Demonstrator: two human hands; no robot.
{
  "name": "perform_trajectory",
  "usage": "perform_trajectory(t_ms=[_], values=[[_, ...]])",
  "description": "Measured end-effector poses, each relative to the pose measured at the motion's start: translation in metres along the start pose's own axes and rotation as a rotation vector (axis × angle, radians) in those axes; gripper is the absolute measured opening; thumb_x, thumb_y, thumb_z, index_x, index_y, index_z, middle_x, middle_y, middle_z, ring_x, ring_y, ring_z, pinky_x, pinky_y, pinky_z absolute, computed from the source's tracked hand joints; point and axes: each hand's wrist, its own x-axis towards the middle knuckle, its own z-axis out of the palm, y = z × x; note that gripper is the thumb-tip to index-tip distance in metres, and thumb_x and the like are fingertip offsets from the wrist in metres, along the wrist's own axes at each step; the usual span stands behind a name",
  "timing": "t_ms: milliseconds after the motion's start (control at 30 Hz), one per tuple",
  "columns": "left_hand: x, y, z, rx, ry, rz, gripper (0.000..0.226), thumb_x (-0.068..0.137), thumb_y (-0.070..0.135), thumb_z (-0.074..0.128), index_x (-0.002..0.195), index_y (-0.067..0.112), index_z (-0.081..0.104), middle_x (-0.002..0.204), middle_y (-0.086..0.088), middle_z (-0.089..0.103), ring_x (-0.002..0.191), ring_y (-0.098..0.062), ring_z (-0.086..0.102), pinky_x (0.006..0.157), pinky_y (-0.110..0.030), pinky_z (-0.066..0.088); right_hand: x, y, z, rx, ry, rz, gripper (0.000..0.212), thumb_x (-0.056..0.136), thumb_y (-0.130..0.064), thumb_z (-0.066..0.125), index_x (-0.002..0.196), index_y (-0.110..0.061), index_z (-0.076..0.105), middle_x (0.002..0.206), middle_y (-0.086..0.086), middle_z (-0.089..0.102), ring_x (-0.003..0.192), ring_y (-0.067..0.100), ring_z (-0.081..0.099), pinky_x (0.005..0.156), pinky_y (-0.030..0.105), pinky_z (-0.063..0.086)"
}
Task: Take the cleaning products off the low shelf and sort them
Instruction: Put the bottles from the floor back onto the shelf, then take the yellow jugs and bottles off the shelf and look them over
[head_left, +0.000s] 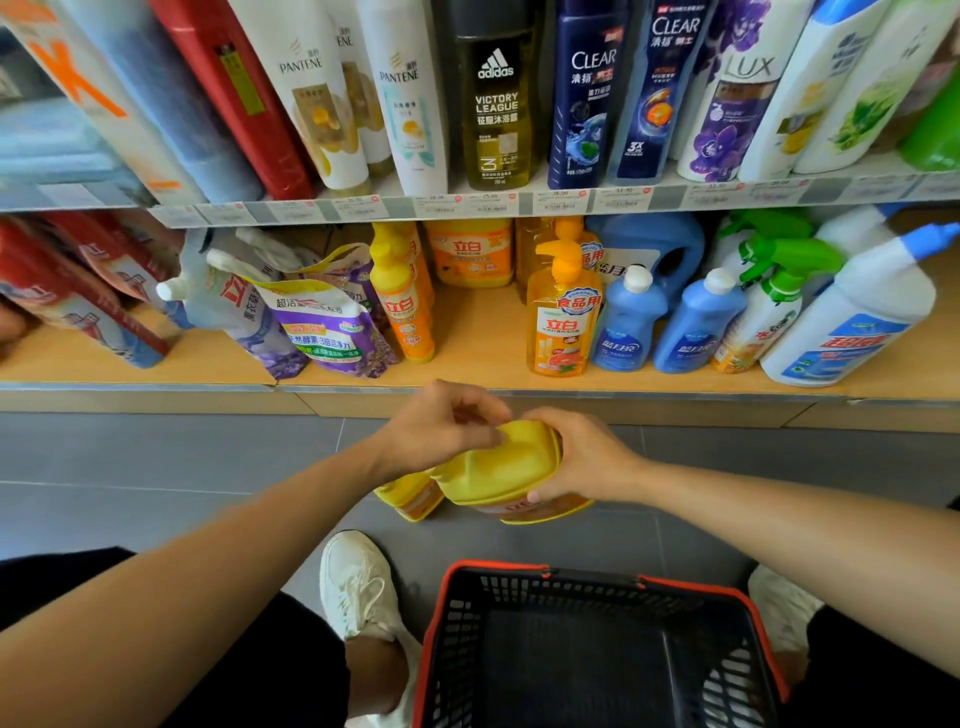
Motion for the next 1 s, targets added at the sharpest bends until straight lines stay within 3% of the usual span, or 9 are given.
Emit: perform_trajectory(t_ms=[100,233,333,433,533,733,900,1000], values=[[0.018,-0.017,-0.034,0.061,0.329,-0.067,0.027,0.087,0.015,0.077,0.113,0.016,0.072,0.105,0.001,0.074,0.095,-0.015,0.068,0.092,-0.041,0.057,0.010,0.011,0.009,-0.002,0.011,0.101,0.090,0.046,-0.039,0.096,0.127,-0.034,0.059,0.122,-0.012,0.066,0.116,0.014,0.059,0.096,0.035,0.049],[0.046,-0.038,-0.074,0.173,0.715,-0.157,0.052,0.087,0.029,0.076,0.133,0.017,0.056,0.121,-0.001,0.066,0.103,-0.020,0.065,0.075,-0.031,0.053,0.022,0.024,0.020,-0.021,0.057,0.209,0.094,0.047,-0.038,0.098,0.131,-0.030,0.057,0.126,-0.005,0.065,0.117,0.018,0.058,0.098,0.036,0.048],[0.072,-0.047,-0.079,0.241,0.883,-0.155,0.063,0.087,0.034,0.075,0.141,0.017,0.046,0.132,-0.005,0.062,0.115,-0.028,0.061,0.083,-0.034,0.047,0.030,0.033,0.026,-0.003,0.076,0.252,0.093,0.049,-0.034,0.098,0.131,-0.029,0.055,0.126,-0.003,0.064,0.118,0.020,0.057,0.100,0.039,0.049],[0.094,-0.051,-0.076,0.230,0.846,-0.230,0.083,0.085,0.043,0.075,0.152,0.021,0.031,0.148,-0.003,0.051,0.130,-0.030,0.053,0.101,-0.049,0.050,0.040,0.038,0.033,0.034,0.088,0.274,0.093,0.051,-0.031,0.098,0.133,-0.028,0.054,0.128,-0.003,0.063,0.121,0.021,0.056,0.102,0.045,0.048],[0.109,-0.057,-0.075,0.253,0.784,-0.321,0.086,0.085,0.051,0.073,0.152,0.021,0.028,0.146,-0.004,0.053,0.130,-0.031,0.053,0.100,-0.056,0.050,0.044,0.049,0.046,0.069,0.095,0.300,0.089,0.052,-0.028,0.097,0.130,-0.029,0.055,0.126,-0.001,0.063,0.121,0.024,0.056,0.101,0.046,0.048],[0.109,-0.065,-0.073,0.425,0.810,-0.300,0.071,0.089,0.060,0.063,0.144,0.023,0.039,0.138,-0.008,0.055,0.121,-0.035,0.056,0.090,-0.054,0.052,0.029,0.075,0.049,0.040,0.072,0.334,0.088,0.054,-0.037,0.095,0.130,-0.033,0.051,0.125,-0.002,0.063,0.118,0.025,0.058,0.100,0.045,0.050],[0.101,-0.061,-0.066,0.393,0.768,-0.252,0.060,0.085,0.055,0.071,0.121,0.013,0.048,0.117,-0.013,0.064,0.106,-0.037,0.060,0.080,-0.046,0.049,0.022,0.085,0.027,-0.126,-0.044,0.344,0.084,0.053,-0.034,0.096,0.125,-0.033,0.053,0.121,-0.002,0.065,0.111,0.024,0.062,0.089,0.035,0.052],[0.088,-0.059,-0.059,0.379,0.706,-0.202,0.060,0.084,0.050,0.075,0.120,0.011,0.049,0.113,-0.015,0.065,0.104,-0.037,0.061,0.083,-0.048,0.052,0.018,0.087,0.014,-0.215,-0.136,0.384,0.074,0.062,-0.032,0.093,0.128,-0.026,0.060,0.128,0.001,0.065,0.116,0.025,0.061,0.093,0.032,0.049]])
